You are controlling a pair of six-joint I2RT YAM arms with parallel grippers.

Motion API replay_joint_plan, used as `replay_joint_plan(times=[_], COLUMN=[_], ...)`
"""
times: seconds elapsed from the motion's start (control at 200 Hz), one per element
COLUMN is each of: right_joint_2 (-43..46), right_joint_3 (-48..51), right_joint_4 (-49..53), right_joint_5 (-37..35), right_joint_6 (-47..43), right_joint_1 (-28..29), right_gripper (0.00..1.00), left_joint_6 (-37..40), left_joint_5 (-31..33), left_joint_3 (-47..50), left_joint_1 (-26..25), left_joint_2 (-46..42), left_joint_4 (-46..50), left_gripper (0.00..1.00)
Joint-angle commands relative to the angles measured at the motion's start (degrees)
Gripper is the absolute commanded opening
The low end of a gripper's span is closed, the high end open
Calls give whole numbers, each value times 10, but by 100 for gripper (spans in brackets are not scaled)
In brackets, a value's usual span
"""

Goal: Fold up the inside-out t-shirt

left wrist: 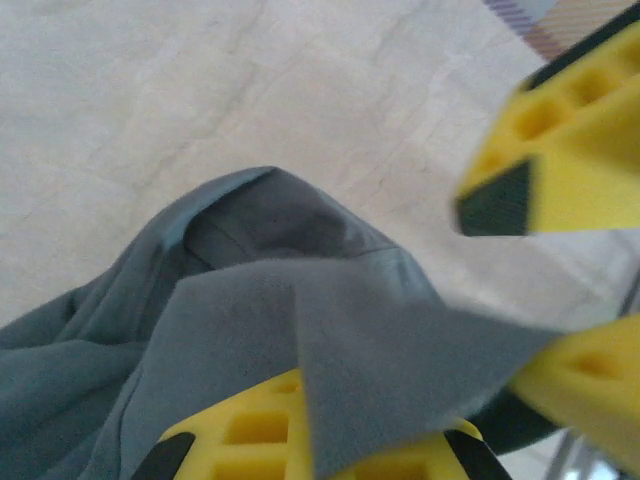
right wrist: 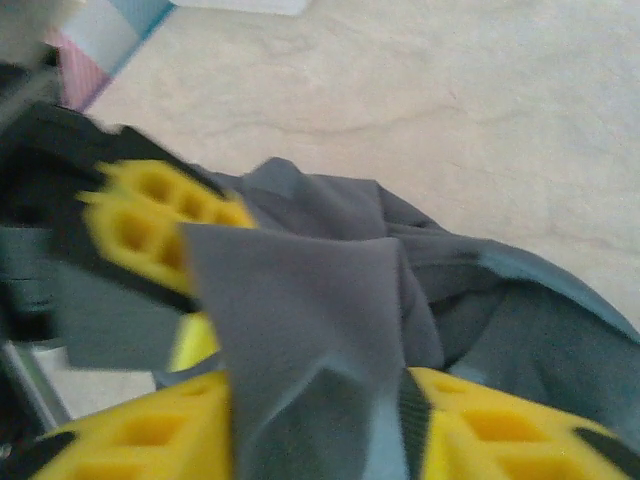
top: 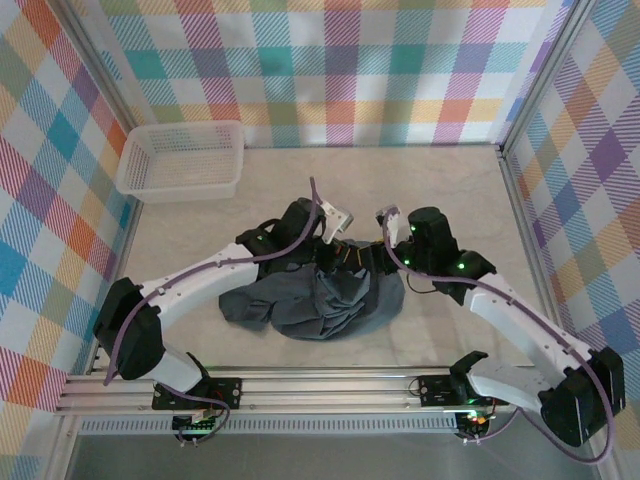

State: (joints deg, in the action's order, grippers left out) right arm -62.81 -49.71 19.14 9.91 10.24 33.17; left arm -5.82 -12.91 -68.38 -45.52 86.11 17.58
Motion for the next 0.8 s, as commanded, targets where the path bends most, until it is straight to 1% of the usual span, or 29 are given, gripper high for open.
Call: replay_joint_plan(times=[0.0,0.07,0.14,0.2,0.27,0.33,0.375,0.455,0.545,0.59,0.63,0.67,0.73,0.795], right_joint_2=[-35,-62,-75,-68,-52,-33,-21,-9,-24,-34,-43,-46,-44,-35], right_joint_3=[-23,-38,-56,-53,-45,-39,-31,-4,16,18,15,12,9,4], right_joint_4=[16,22,38,39,53,76,90,115,152,168,185,189,179,146], right_joint_5=[-96,-155,-182,-201,-205,-176,-150,-93,-64,-69,-79,-70,-25,64], right_joint_6=[10,17,28,37,42,47,54,77,86,78,74,69,61,49], right_joint_1=[33,45,45,44,40,30,19,-23,-68,-75,-80,-83,-85,-84], right_gripper=[57,61,61,57,48,40,36,27,14,11,11,11,11,12], left_joint_6=[-86,-106,-117,-120,-118,-113,-108,-99,-89,-87,-83,-78,-72,-72], left_joint_5=[-85,-100,-73,-39,-16,3,6,-4,-6,-3,1,9,14,-6], left_joint_3=[-57,-70,-74,-77,-83,-88,-89,-83,-80,-82,-81,-80,-80,-77], left_joint_1=[8,8,9,15,27,39,48,60,64,67,69,72,74,76], left_joint_2=[1,9,8,6,6,7,4,-7,-23,-28,-32,-35,-34,-34], left_joint_4=[20,29,43,68,100,130,141,141,141,148,152,158,166,159], left_gripper=[0,0,0,0,0,0,0,0,0,0,0,0,0,0])
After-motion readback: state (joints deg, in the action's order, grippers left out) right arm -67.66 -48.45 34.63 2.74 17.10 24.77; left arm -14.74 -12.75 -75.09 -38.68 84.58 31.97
